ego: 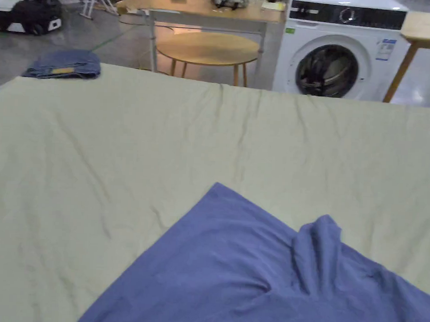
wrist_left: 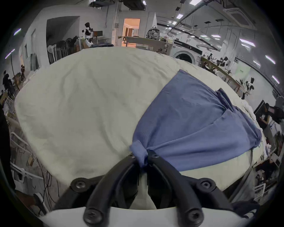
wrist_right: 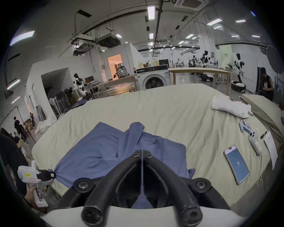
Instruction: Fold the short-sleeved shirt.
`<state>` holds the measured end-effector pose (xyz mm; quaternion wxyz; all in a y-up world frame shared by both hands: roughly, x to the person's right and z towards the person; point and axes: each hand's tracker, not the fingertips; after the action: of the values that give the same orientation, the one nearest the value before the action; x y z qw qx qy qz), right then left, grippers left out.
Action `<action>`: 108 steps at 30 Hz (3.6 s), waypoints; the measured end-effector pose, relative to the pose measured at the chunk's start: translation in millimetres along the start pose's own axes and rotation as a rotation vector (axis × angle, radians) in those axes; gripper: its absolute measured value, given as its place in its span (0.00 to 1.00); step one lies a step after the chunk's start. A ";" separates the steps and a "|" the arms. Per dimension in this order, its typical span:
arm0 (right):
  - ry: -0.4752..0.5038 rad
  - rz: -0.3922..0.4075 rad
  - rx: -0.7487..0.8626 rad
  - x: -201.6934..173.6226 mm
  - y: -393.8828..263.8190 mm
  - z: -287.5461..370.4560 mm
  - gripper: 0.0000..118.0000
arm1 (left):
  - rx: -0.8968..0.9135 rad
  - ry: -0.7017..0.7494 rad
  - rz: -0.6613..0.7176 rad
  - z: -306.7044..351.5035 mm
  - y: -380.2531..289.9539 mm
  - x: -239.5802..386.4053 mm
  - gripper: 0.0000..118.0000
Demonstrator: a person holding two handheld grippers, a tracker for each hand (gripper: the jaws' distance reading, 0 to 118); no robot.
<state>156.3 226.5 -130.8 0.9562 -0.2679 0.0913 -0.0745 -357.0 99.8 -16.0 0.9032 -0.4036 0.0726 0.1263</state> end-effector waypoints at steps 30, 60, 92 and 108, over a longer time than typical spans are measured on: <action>0.049 0.207 -0.241 22.9 116.7 -119.0 0.01 | 0.245 -0.118 -0.002 74.1 67.3 11.6 0.02; -0.184 0.124 0.458 -49.0 525.9 -85.3 0.01 | 0.754 -0.146 -0.153 122.1 561.1 92.0 0.01; -0.012 0.055 0.244 33.3 185.4 -42.8 0.01 | 0.488 -0.212 -0.162 47.5 249.0 22.6 0.00; -0.197 -0.191 -0.201 62.4 -118.0 20.5 0.01 | 0.188 -0.089 0.070 55.2 -8.7 -39.0 0.01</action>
<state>210.3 125.0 -59.9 0.9176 -0.3755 -0.0218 -0.1287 -390.3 128.9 35.9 0.9344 -0.3085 0.0580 0.1683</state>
